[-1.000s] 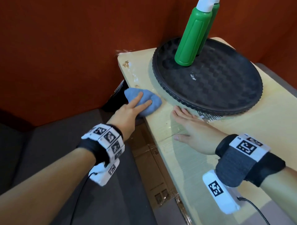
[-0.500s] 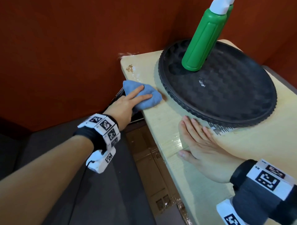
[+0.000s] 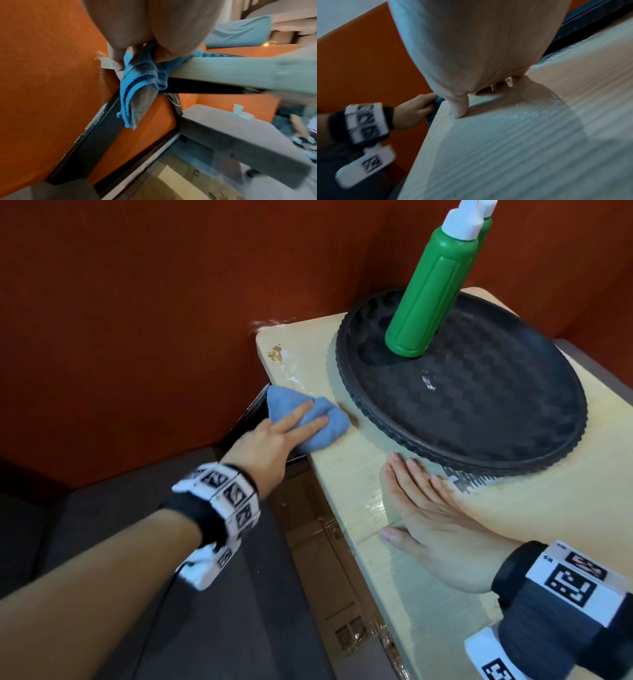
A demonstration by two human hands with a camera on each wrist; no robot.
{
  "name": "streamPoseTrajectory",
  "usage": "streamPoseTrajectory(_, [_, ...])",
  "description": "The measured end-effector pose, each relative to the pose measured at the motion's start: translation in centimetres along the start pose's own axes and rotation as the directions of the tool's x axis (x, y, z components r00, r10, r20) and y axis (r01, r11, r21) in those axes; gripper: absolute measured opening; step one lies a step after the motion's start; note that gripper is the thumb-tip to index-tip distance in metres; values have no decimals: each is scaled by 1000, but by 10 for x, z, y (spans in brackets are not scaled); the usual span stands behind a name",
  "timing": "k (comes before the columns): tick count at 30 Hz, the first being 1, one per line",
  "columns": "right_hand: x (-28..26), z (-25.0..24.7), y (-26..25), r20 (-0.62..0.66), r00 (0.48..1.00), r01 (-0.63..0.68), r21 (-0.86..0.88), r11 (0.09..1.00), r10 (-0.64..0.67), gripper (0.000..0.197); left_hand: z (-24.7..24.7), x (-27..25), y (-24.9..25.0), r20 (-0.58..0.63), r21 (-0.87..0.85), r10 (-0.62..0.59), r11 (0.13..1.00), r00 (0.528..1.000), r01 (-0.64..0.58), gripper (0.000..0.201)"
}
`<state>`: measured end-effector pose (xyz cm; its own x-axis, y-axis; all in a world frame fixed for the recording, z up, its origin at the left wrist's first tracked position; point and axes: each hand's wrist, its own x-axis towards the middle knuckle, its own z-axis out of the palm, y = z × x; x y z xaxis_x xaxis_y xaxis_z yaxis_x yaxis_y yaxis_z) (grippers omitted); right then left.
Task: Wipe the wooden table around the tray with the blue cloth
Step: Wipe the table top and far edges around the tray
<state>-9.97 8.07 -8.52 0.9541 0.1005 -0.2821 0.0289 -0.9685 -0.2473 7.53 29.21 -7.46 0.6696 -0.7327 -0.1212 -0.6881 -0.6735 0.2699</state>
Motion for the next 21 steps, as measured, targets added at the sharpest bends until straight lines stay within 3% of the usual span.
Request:
streamPoseTrajectory(4, [-1, -10, -7, 62, 997, -33, -36, 999, 35, 78, -7, 1, 11, -47, -128, -90, 988, 995, 83, 84])
streamPoseTrajectory(8, [-8, -40, -25, 275, 952, -123, -53, 991, 133, 73, 16, -32, 27, 39, -50, 22, 999, 999, -20, 91])
streamPoseTrajectory(11, [-9, -46, -31, 311, 940, -128, -57, 990, 139, 72, 10, -18, 16, -4, 7, 0, 1000, 1000, 0, 92])
streamPoseTrajectory(17, [-10, -48, -35, 343, 927, -141, -56, 988, 151, 72, -3, 7, 4, -27, -101, -109, 989, 994, 106, 86])
streamPoseTrajectory(21, [-10, -51, -36, 357, 922, -141, -55, 988, 152, 71, 12, -20, 18, 37, -34, 23, 999, 999, -22, 89])
